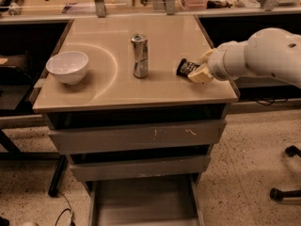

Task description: Pick rxbar chocolate from bottom drawer and place on counter

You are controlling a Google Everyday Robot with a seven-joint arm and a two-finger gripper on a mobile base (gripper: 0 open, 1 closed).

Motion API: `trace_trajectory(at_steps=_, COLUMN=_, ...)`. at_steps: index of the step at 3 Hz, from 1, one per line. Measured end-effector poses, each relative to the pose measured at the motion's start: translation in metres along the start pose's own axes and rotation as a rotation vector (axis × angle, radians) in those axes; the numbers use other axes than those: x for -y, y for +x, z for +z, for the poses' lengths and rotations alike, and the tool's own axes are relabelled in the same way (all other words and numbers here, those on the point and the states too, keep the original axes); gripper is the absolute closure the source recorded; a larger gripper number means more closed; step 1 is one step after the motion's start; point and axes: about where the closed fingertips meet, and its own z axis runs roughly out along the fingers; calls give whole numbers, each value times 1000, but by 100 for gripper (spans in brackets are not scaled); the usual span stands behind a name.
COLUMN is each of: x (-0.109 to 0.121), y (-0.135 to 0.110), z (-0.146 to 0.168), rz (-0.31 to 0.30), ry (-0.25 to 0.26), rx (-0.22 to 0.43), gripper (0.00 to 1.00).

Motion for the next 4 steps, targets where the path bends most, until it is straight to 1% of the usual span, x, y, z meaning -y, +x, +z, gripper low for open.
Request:
trace_trajectory(at_steps=1, x=-16, y=-1, z=25, rz=32, ry=-58, rx=28, gripper=100)
trace_trajectory(at_steps=2, x=-17, y=0, z=27, rz=35, ry=-61, rx=28, gripper=81)
trace_trajectory(at_steps=4, x=-17, y=0, z=27, rz=35, ry=-61, rx=28, gripper=35)
